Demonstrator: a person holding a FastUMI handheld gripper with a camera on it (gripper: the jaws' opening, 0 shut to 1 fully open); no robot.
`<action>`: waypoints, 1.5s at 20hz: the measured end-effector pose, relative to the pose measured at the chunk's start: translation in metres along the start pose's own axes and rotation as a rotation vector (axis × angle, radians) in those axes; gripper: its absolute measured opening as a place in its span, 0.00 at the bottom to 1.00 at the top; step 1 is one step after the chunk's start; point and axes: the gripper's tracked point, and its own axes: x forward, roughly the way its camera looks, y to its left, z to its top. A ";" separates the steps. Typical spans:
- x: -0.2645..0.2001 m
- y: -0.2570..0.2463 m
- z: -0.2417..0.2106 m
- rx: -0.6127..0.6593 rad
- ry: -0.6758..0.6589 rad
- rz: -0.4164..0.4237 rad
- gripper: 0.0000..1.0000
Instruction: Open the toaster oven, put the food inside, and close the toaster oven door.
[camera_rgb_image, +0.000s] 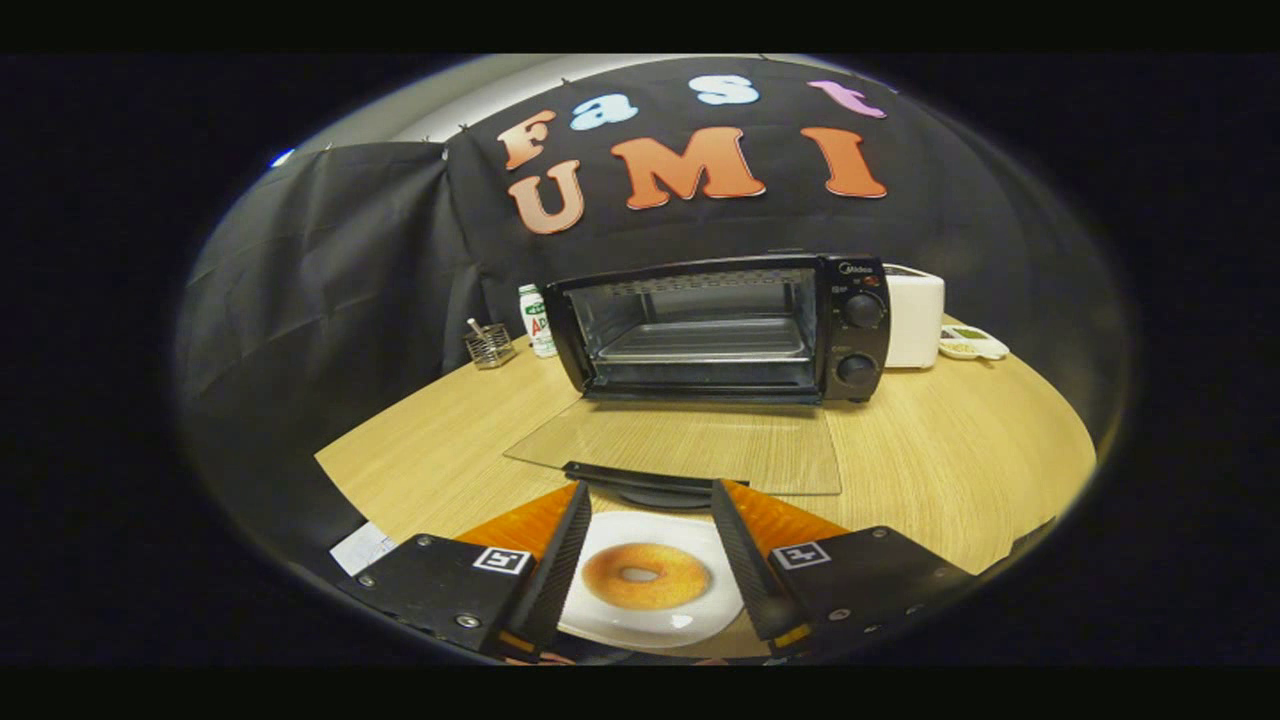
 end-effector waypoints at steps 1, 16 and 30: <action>-0.005 0.001 -0.009 0.002 0.015 0.000 0.73; -0.008 0.002 -0.058 -0.123 0.067 -0.078 0.77; 0.001 -0.003 -0.064 -0.175 0.052 -0.098 0.34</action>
